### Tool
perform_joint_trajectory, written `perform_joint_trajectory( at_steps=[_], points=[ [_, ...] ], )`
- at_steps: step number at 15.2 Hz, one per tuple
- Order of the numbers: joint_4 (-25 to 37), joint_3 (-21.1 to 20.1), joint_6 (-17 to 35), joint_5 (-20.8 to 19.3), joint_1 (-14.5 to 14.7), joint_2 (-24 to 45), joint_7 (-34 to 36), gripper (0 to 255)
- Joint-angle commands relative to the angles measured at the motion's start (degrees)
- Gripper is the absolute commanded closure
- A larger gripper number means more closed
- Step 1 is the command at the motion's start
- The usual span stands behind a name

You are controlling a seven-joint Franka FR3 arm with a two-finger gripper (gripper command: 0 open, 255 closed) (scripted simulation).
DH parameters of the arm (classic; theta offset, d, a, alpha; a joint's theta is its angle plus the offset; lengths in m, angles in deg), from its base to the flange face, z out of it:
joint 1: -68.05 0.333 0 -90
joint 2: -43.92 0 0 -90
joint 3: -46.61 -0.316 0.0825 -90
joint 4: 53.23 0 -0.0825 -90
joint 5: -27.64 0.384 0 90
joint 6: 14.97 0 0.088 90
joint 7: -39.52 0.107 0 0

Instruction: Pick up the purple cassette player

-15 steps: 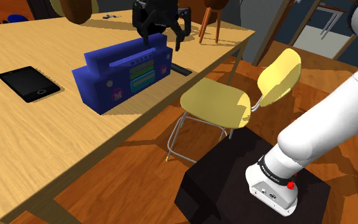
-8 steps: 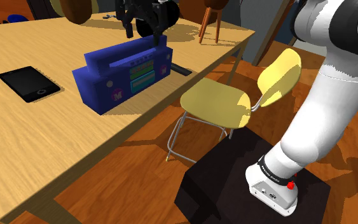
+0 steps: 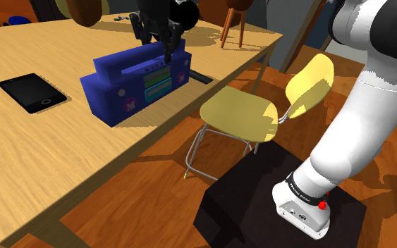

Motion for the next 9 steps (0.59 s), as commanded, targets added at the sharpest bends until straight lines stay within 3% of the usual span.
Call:
perform_joint_trajectory(
  at_steps=[1, 9],
  points=[
    [-0.16, 0.0, 0.14, 0.03, -0.03, 0.01, -0.01, 255],
    [0.97, -0.02, -0.77, -0.22, 0.29, 0.33, 0.08, 255]
  ],
)
